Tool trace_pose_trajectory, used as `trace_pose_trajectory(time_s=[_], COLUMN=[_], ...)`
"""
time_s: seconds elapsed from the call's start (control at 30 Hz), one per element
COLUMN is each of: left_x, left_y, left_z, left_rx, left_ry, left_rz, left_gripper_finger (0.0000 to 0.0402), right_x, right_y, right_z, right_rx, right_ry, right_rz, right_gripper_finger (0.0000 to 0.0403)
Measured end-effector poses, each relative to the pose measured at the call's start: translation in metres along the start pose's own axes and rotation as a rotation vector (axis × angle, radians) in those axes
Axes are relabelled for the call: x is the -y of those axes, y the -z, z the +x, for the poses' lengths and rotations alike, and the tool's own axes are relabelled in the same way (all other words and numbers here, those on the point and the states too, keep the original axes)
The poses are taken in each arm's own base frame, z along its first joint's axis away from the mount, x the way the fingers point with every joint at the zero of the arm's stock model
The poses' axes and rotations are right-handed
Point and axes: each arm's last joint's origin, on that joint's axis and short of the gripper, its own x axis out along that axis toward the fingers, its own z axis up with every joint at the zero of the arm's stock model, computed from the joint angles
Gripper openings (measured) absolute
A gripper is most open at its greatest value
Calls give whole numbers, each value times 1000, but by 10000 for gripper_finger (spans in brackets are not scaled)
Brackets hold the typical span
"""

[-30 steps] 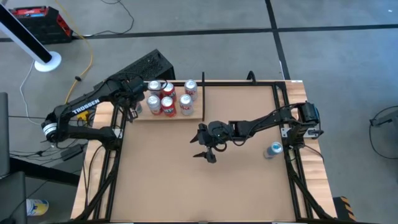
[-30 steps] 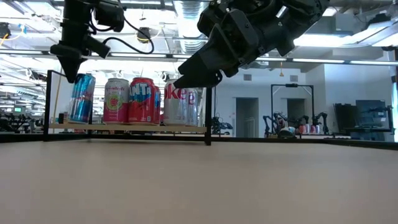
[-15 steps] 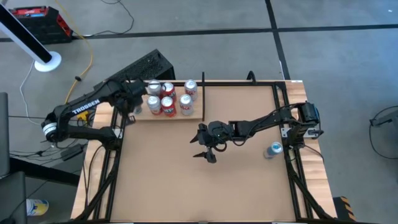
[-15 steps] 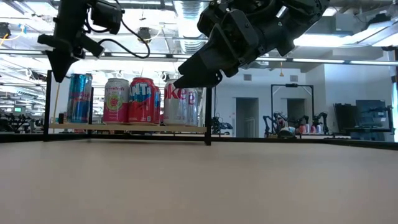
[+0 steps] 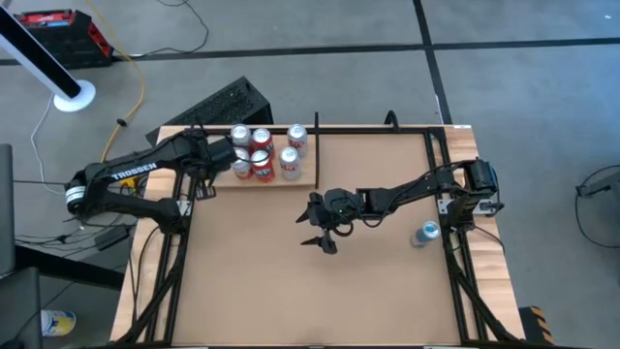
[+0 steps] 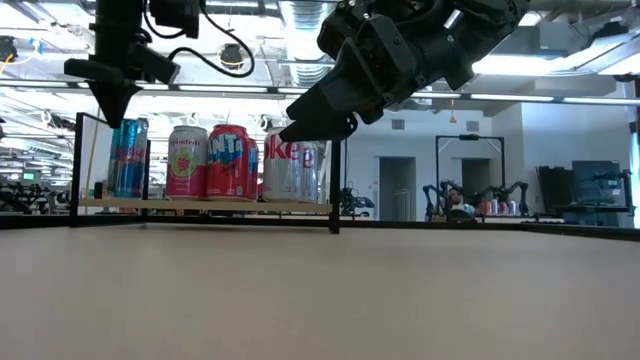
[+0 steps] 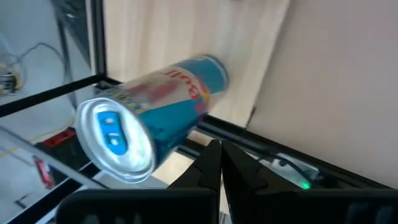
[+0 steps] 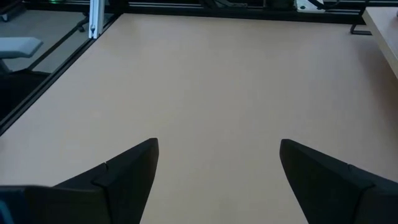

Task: Place canned beverage on shelf
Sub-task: Put the bottom blue soda can on the shelf

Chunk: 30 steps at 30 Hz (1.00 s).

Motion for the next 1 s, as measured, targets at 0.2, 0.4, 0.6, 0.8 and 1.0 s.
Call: trace_pose_trajectory(time_s=[0.2,0.4,0.6,0.8,1.0], left_x=[-2,-2,5,9,6], left_y=[-3,-4,1,1,-4], left_z=[0,2,25,39,39], left_rx=[25,22,-54,-58,-21], left_ry=[-51,-76,-87,-172,-231], left_rz=[-32,-33,4,31,21], left_gripper_finger=[0,0,0,0,0], right_x=[0,0,0,0,1], right_y=[0,0,0,0,0], right_z=[0,0,0,0,0], right_rx=[0,0,-1,-1,-1], right_ry=[0,0,0,1,1], right_rz=[0,0,0,0,1], right_gripper_finger=[359,359,359,359,359])
